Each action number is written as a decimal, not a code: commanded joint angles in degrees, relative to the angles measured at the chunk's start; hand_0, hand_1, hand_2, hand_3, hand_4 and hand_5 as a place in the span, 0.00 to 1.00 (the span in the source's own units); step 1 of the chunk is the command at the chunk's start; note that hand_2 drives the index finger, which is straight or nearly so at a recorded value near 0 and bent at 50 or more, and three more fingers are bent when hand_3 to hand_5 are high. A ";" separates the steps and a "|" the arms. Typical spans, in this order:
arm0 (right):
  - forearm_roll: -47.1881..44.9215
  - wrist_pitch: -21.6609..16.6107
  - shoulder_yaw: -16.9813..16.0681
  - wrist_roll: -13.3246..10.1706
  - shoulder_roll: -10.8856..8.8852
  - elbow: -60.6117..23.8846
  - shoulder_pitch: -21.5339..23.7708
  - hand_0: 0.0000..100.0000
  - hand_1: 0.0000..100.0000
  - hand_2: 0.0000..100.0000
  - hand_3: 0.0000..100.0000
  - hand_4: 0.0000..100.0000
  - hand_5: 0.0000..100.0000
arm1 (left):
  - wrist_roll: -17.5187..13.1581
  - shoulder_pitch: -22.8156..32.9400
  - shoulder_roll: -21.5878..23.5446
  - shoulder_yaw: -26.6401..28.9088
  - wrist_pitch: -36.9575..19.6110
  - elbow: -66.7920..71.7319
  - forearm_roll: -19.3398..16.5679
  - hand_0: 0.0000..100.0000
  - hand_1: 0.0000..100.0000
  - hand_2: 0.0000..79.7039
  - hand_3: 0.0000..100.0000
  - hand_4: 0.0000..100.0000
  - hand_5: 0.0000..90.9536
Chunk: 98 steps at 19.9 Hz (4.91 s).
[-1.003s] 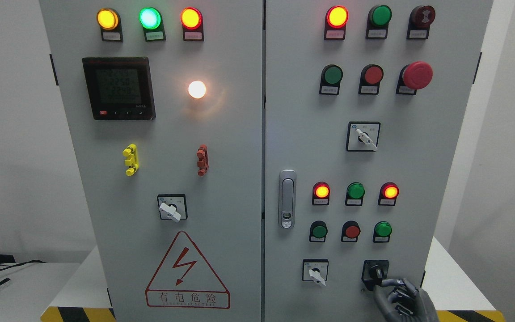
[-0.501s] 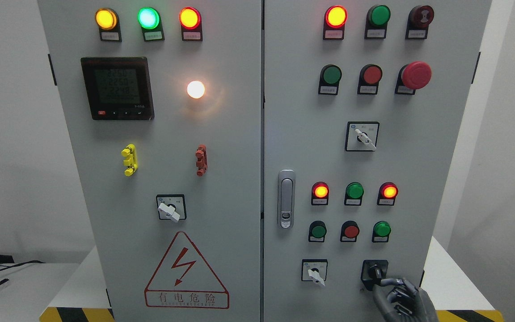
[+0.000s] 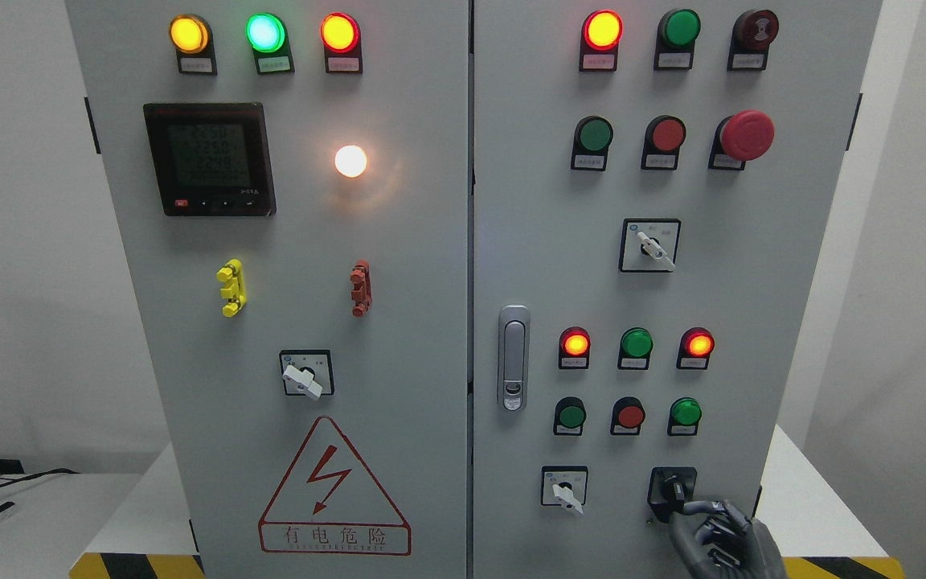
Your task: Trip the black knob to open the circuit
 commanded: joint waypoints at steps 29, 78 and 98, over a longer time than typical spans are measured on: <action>0.05 0.14 1.45 0.21 0.69 -0.02 -0.06 0.48 0.79 0.52 0.85 0.76 0.78 | 0.05 0.00 0.04 0.00 -0.05 0.00 -1.76 0.12 0.39 0.00 0.00 0.00 0.00; 0.22 -0.22 -2.42 0.92 0.16 1.12 0.38 0.48 0.79 0.51 0.85 0.76 0.78 | 0.05 0.00 0.04 0.00 -0.05 0.00 -1.76 0.12 0.39 0.00 0.00 0.00 0.00; -0.04 -0.92 -3.39 1.18 -1.15 1.12 3.71 0.48 0.79 0.51 0.85 0.76 0.78 | 0.05 0.00 0.04 0.00 -0.05 0.00 -1.76 0.12 0.39 0.00 0.00 0.00 0.00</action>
